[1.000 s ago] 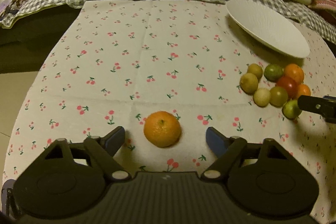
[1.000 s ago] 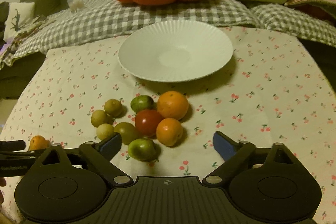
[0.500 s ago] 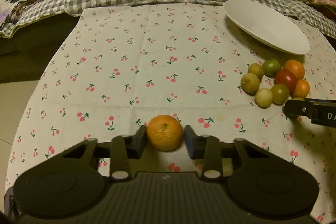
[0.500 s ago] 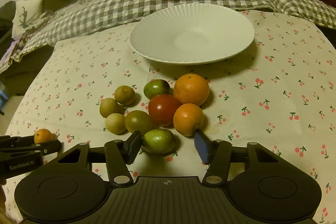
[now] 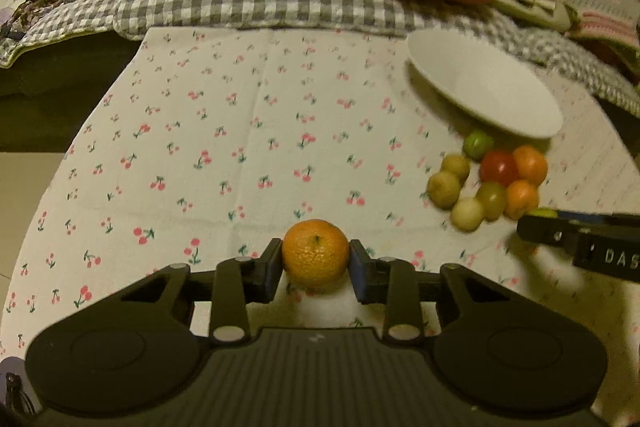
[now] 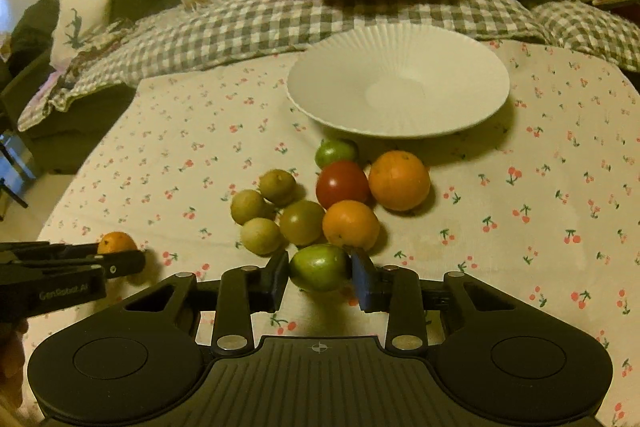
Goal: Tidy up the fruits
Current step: 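Carry the tangerine and lime into the white plate and open both tools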
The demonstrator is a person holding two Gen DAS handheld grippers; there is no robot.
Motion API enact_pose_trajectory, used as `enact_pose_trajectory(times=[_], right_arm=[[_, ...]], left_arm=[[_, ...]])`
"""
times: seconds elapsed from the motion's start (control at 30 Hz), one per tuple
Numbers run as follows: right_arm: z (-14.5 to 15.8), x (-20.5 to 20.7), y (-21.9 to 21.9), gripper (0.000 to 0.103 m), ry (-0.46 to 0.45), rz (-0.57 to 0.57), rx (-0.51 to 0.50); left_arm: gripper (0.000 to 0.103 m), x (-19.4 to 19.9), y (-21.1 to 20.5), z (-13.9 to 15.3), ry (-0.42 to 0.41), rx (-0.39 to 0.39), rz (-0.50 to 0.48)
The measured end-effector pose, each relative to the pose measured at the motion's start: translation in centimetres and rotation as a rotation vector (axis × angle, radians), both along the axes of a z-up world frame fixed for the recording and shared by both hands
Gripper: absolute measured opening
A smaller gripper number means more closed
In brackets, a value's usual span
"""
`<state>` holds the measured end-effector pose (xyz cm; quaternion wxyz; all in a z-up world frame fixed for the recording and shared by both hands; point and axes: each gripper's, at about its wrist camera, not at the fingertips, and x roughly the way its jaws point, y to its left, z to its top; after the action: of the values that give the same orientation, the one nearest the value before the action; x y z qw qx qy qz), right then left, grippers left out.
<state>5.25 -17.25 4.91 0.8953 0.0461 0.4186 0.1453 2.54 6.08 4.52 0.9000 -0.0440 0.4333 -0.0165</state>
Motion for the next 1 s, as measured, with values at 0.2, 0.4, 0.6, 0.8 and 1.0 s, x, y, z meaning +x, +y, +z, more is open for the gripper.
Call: enact_pose_trajectory(times=[0.2, 0.4, 0.6, 0.8, 1.0], right_arm=[[1.9, 0.4, -1.0, 0.033, -0.022, -0.017, 0.022], [3.4, 1.7, -2.5, 0.033, -0.029, -0.059, 0.042], [4.3, 3.4, -3.7, 0.033, -0.038, -0.091, 0.017], [4.7, 6.0, -5.4, 0.033, -0.045, -0.134, 0.024], [4.1, 8.9, -6.2, 0.033, -0.038, -0.16, 0.02]], left_arm=[[0.033, 0.7, 1.0, 1.5, -0.033, -0.093, 0.013], [0.033, 2.0, -0.4, 2.9, -0.067, -0.105, -0.036], [0.033, 4.2, -4.0, 4.4, -0.139, -0.051, -0.133], [0.033, 7.6, -7.2, 4.7, -0.205, -0.037, -0.218], [0.033, 10.6, -9.8, 3.4, -0.215, -0.017, -0.277]])
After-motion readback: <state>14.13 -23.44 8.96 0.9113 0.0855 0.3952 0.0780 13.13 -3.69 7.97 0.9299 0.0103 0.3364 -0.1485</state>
